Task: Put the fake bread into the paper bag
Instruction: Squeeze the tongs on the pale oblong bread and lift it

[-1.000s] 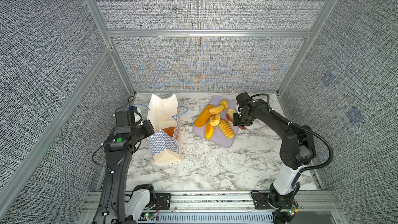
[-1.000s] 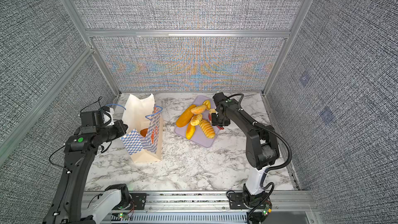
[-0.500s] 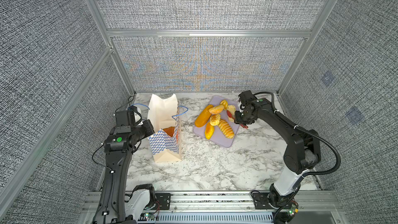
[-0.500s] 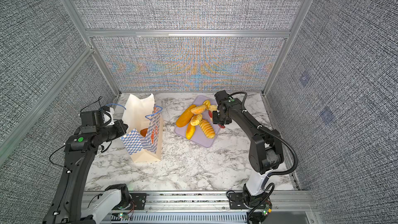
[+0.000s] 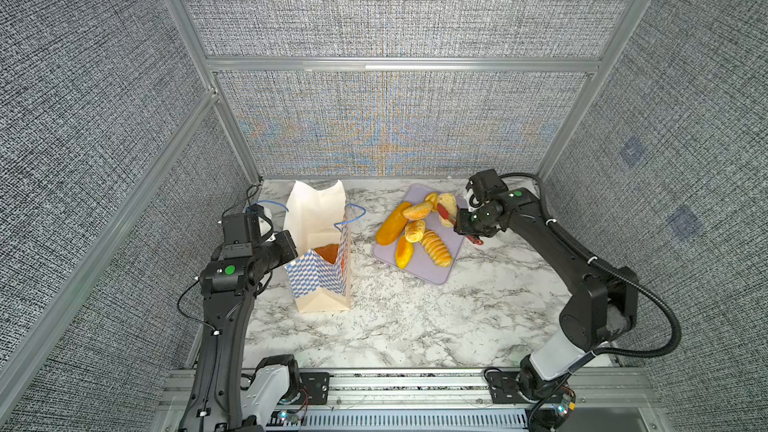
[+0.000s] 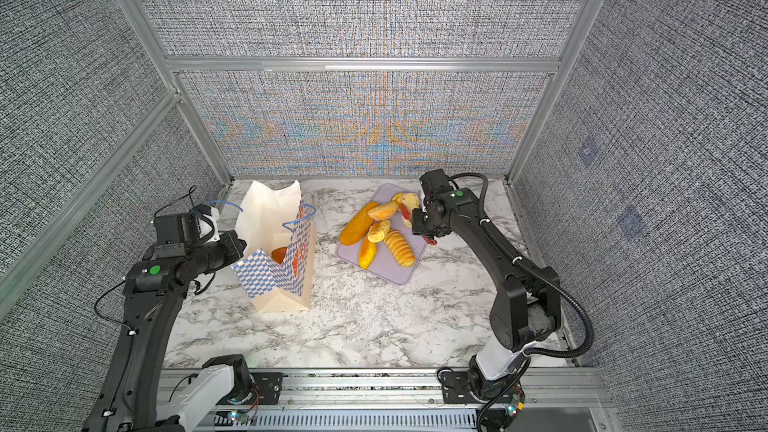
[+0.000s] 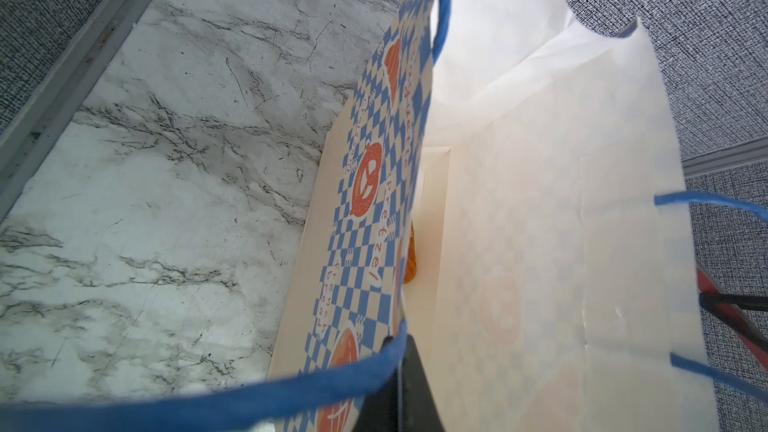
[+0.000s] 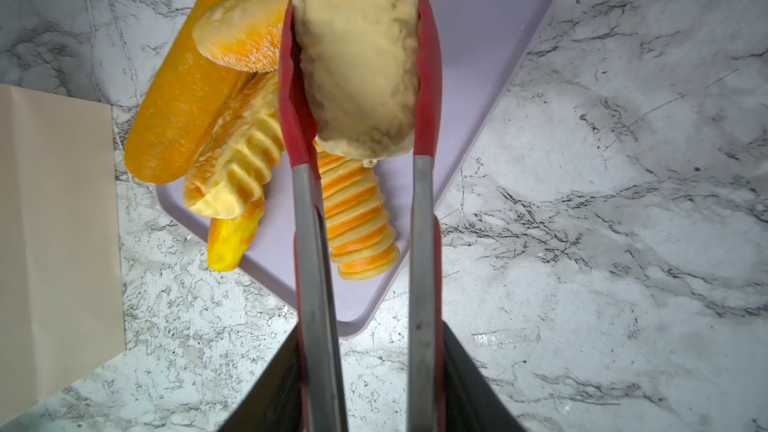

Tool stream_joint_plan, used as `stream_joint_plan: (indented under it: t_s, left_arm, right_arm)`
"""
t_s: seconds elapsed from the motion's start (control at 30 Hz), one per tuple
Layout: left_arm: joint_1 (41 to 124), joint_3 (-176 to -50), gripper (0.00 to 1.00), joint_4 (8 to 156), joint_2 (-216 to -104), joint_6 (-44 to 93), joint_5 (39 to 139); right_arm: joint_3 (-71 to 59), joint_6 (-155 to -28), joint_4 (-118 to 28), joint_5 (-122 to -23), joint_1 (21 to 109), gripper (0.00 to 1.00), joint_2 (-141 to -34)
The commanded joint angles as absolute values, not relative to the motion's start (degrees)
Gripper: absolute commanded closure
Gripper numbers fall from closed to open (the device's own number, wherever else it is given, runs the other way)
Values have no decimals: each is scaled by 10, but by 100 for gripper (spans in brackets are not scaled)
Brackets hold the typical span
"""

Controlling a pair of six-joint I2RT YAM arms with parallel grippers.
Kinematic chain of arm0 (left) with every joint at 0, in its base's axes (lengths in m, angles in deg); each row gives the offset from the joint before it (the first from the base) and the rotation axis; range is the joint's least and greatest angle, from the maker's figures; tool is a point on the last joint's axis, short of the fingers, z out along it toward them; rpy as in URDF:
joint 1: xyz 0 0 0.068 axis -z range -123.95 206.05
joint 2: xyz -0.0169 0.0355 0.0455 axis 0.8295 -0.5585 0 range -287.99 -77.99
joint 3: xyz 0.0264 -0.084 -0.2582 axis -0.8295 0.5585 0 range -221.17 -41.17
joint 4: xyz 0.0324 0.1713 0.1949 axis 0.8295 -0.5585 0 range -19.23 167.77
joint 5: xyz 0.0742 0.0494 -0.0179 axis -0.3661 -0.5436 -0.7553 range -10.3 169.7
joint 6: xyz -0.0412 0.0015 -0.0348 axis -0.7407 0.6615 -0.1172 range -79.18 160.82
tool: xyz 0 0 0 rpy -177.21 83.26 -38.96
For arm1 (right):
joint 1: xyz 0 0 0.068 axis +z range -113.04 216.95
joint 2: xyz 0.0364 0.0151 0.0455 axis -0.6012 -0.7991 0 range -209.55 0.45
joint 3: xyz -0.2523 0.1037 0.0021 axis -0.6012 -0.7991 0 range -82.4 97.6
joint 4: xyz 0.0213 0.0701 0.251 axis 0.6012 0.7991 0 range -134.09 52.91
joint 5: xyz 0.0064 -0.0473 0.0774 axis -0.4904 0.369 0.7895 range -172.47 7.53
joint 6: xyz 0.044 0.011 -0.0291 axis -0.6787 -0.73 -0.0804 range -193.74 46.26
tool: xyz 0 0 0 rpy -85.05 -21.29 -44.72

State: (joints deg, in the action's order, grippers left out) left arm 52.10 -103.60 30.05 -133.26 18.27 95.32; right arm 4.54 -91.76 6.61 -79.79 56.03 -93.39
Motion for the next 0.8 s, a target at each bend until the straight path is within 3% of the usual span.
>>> stream_joint_plan:
  t_s: [0.0,0.77]
  left_arm:
    - [520,-1038,95,316,-1331,184,964]
    - [521,-1033,96,317,-1329,183,965]
  right_arm:
    - [53,-921,66,-784,560,54,-925]
    - [53,-956,7,-605,560,54,-893]
